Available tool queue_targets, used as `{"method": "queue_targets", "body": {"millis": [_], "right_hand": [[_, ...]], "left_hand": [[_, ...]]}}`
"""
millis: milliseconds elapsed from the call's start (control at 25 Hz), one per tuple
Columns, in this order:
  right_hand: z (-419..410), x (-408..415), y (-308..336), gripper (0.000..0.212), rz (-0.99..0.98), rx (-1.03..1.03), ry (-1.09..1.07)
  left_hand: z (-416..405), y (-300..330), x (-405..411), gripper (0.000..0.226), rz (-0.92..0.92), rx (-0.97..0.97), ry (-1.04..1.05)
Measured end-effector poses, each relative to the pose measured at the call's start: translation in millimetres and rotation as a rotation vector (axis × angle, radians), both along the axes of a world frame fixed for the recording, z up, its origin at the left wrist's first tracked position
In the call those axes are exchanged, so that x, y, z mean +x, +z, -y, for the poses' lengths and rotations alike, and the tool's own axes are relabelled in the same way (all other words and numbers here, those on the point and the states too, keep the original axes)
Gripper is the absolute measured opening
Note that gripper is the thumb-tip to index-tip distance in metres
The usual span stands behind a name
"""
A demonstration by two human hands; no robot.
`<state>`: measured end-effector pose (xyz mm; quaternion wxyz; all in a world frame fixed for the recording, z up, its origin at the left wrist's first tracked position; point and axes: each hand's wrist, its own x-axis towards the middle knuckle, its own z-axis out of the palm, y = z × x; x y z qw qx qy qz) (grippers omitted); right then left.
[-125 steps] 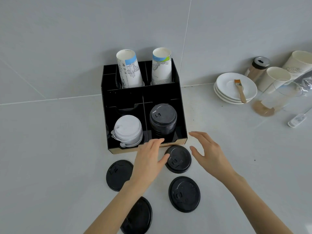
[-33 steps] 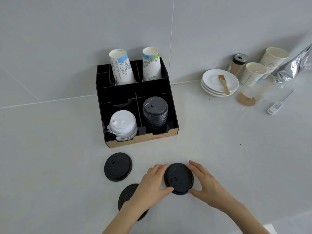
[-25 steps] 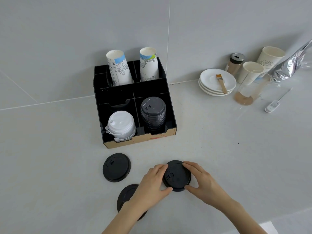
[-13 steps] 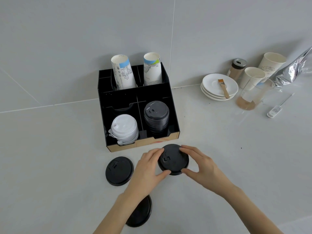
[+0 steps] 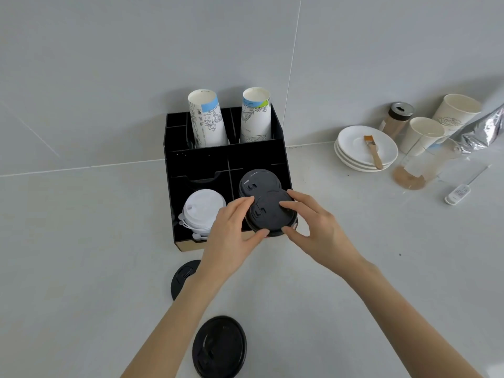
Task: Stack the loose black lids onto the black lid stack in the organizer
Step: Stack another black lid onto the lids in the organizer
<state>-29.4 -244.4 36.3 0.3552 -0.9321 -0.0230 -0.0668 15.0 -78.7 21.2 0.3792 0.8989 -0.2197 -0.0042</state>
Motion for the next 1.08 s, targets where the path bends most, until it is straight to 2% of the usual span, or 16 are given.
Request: {"method": "queue_targets", "body": {"millis": [520,1080], "right_hand": [[0.6,79.9,-15.0,0.053,-0.084,-0.011,0.022],[3.4,80.5,-31.9,0.054,-0.153,0.049,-0.028]], "left_hand": [[24.0,-13.7,56.8,0.059,-0.077,-0.015,0.174],[27.6,-26.0,58.7,0.058,-0.082,-0.006,0.178]]}}
